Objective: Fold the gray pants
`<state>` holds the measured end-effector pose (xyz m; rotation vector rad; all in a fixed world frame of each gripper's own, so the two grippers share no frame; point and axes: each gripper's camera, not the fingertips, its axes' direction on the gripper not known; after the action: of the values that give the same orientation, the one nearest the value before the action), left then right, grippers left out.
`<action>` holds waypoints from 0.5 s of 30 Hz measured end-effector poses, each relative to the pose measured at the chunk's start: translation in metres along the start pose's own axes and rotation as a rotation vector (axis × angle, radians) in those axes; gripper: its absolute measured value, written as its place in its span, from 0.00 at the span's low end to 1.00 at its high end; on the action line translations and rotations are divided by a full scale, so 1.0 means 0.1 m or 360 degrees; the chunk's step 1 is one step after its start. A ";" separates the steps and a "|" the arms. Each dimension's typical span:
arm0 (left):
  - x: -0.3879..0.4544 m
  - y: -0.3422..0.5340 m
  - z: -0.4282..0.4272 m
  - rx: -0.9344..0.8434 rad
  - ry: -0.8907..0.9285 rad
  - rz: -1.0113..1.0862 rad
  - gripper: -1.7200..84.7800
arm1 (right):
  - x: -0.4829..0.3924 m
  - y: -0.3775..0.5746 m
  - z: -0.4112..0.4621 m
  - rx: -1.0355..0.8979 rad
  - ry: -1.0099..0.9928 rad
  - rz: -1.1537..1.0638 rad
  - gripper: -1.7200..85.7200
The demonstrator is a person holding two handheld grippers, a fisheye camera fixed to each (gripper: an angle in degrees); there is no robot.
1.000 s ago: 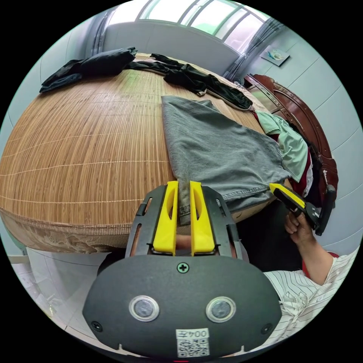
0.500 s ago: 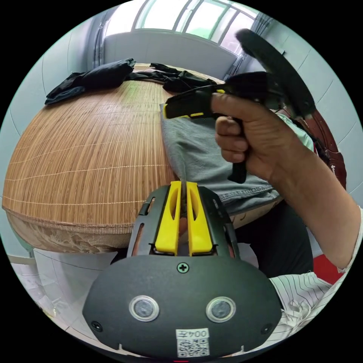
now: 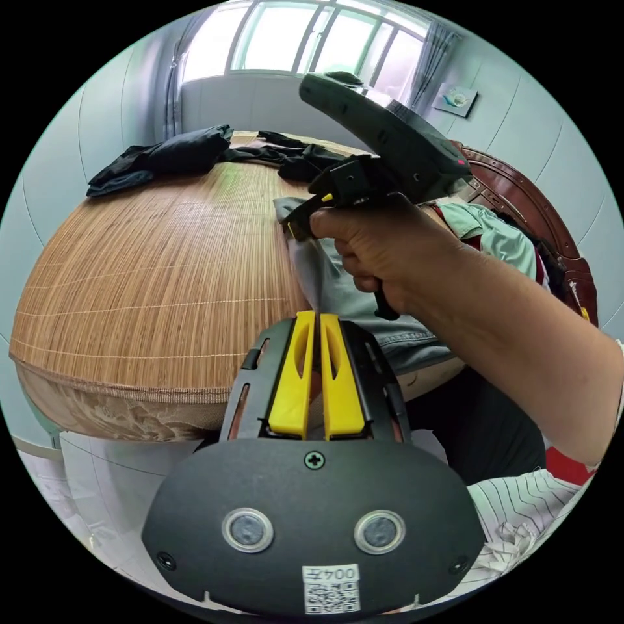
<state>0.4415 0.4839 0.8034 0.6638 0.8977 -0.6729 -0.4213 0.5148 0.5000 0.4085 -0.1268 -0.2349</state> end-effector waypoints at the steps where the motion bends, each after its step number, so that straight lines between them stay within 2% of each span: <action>1: 0.05 -0.02 -0.04 0.0011 0.0004 0.0010 0.03 | 0.16 0.03 -0.08 0.0018 -0.0060 0.0023 0.01; 7: 0.95 -0.40 -0.52 0.0122 -0.0008 0.0275 0.03 | 1.49 0.30 -0.56 0.0151 -0.0557 0.0211 0.01; 11: 1.90 -0.71 -0.74 0.0172 0.0011 0.0532 0.03 | 2.79 0.72 -0.78 0.0273 -0.0999 0.0416 0.01; 15: 2.90 -0.96 -0.73 0.0171 0.0016 0.0769 0.03 | 3.87 1.18 -0.83 0.0362 -0.1267 0.0553 0.01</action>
<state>0.4667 0.4100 0.4988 0.9415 0.6761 -0.2849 -0.0105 0.5539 0.5018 0.4926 -1.0052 -0.0272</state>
